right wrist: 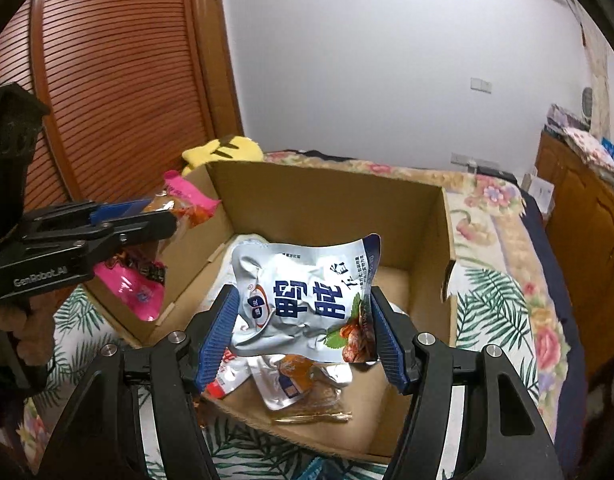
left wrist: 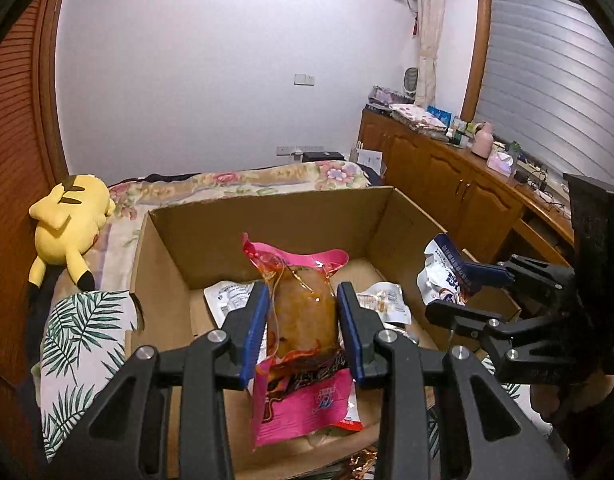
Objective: Organize snacks
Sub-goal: 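Lift the egg and white-blue pouch over the box and release both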
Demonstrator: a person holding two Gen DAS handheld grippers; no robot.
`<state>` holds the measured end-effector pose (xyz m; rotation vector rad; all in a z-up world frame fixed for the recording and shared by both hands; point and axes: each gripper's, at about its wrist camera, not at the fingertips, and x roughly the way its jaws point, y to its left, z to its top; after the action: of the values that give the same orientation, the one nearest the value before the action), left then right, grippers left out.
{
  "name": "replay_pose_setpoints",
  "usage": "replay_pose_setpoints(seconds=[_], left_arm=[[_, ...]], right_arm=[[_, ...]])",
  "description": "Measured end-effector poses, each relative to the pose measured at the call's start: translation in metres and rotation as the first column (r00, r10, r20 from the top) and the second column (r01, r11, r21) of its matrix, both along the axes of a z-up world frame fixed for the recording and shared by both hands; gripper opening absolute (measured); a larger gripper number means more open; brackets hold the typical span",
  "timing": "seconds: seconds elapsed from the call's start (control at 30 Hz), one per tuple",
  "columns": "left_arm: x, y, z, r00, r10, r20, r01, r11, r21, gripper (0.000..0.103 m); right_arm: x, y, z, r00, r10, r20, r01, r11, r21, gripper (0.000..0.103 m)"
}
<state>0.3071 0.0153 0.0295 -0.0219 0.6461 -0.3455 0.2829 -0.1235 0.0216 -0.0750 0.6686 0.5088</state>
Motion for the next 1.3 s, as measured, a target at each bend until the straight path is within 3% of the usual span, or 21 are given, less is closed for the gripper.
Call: replay_pose_setpoints(seconds=[0.33, 0.47, 0.67, 0.8, 1.07, 1.3], left_arm=[[0.0, -0.004, -0.011, 0.999, 0.006, -0.032, -0.006, 1.0, 0.022, 0.033], [-0.001, -0.006, -0.008, 0.999, 0.003, -0.034, -0.002, 1.0, 0.026, 0.045], [-0.009, -0.004, -0.009, 0.999, 0.024, -0.033, -0.023, 0.999, 0.033, 0.05], [-0.021, -0.002, -0.002, 1.0, 0.022, -0.009, -0.022, 0.999, 0.023, 0.052], [-0.057, 0.005, 0.018, 0.998, 0.006, 0.059, -0.008, 1.0, 0.029, 0.054], [-0.092, 0.003, 0.022, 0.995, -0.024, 0.098, 0.019, 0.998, 0.055, 0.054]], right_arm=[[0.002, 0.006, -0.013, 1.0, -0.004, -0.019, 0.003, 1.0, -0.019, 0.067], [0.003, 0.008, -0.014, 1.0, 0.0, -0.024, 0.0, 1.0, -0.014, 0.069], [0.001, 0.012, -0.015, 1.0, 0.005, -0.022, -0.006, 1.0, -0.026, 0.078], [-0.002, 0.008, -0.012, 1.0, 0.015, -0.027, -0.015, 1.0, 0.003, 0.084], [-0.028, -0.013, 0.007, 1.0, -0.016, 0.009, 0.015, 0.998, 0.068, 0.083], [-0.071, -0.036, 0.018, 0.997, -0.067, 0.047, 0.064, 0.996, 0.059, 0.082]])
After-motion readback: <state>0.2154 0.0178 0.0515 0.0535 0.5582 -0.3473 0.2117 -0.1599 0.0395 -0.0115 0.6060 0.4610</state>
